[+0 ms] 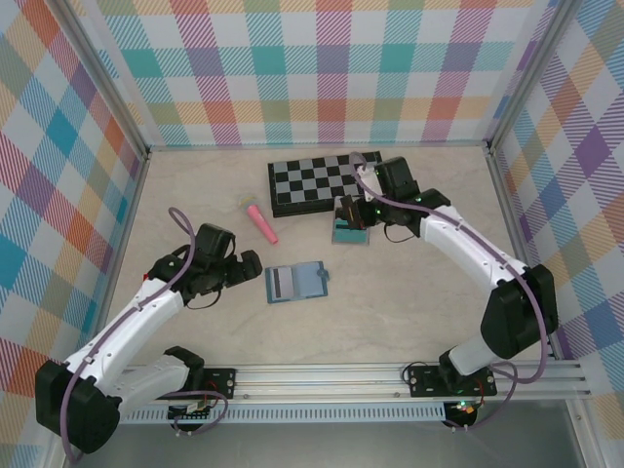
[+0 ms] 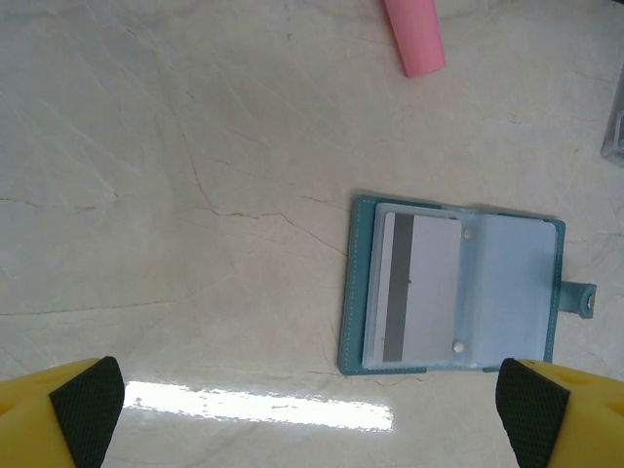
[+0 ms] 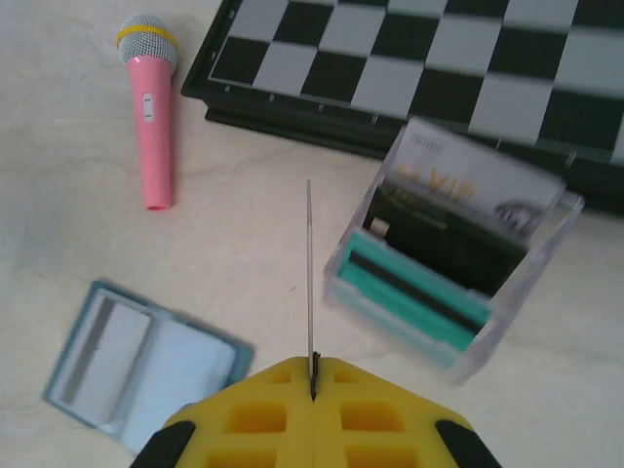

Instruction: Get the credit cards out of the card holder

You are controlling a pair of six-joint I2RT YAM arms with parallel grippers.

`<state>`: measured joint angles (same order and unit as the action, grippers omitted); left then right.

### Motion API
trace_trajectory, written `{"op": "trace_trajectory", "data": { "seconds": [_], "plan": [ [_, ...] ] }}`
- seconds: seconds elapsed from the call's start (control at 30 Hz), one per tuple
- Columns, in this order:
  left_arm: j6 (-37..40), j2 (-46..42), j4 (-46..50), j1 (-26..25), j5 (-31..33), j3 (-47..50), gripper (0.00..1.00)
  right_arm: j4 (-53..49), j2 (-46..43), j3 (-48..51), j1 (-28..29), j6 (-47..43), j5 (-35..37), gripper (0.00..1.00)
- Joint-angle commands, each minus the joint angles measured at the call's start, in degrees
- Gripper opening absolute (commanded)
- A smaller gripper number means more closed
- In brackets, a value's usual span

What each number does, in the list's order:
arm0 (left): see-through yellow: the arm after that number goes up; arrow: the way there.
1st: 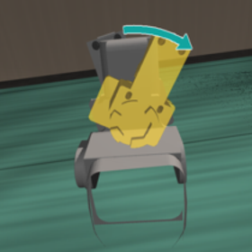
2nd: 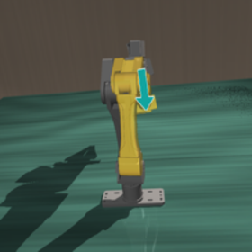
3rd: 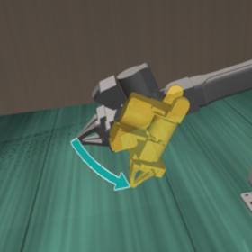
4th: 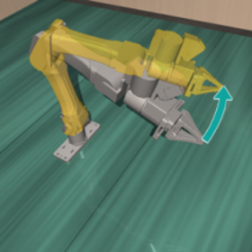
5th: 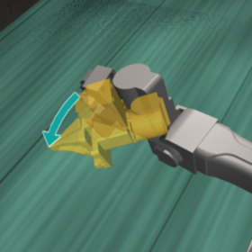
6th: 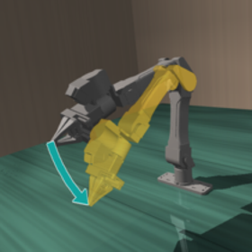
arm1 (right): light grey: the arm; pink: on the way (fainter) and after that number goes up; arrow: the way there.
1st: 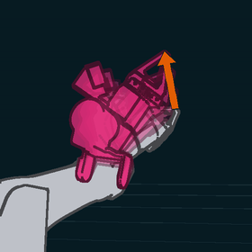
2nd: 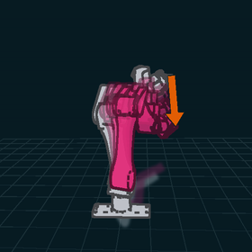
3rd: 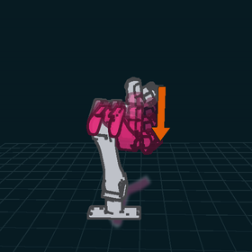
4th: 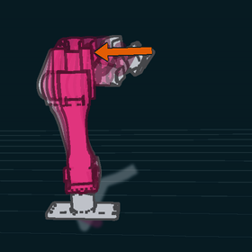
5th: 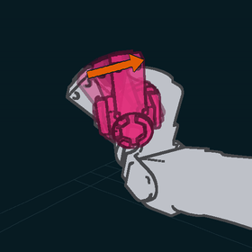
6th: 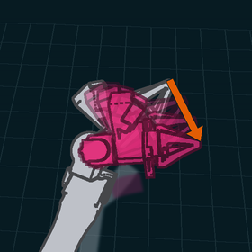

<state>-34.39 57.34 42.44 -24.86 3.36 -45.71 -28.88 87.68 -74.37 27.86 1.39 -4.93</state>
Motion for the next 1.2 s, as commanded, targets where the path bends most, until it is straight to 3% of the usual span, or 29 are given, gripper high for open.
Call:
{"op": "trace_trajectory", "data": {
  "seconds": [0.0,0.13,0.3,0.47,1.17],
  "plan": [
    [1.2,-1.2,0.1,0.4,1.6,0.9,1.0,-1.6,3.7,-4.7,-0.2,-15.6,3.1,0.0],
    [1.2,-0.7,-0.3,0.5,1.7,1.2,1.0,-4.7,10.1,-11.3,-1.2,-25.8,4.5,0.0],
    [0.9,1.2,-0.6,0.5,0.2,0.8,1.0,-14.9,17.3,-20.8,-2.0,-40.2,-2.9,0.0],
    [-0.6,2.5,-0.3,0.5,-0.4,0.2,1.0,-22.1,22.0,-27.6,-2.1,-48.9,-4.7,0.0],
    [0.6,5.9,-0.7,0.4,-2.8,-1.1,1.0,-32.6,32.7,-39.1,-2.0,-61.8,6.5,0.0]
  ]
}}
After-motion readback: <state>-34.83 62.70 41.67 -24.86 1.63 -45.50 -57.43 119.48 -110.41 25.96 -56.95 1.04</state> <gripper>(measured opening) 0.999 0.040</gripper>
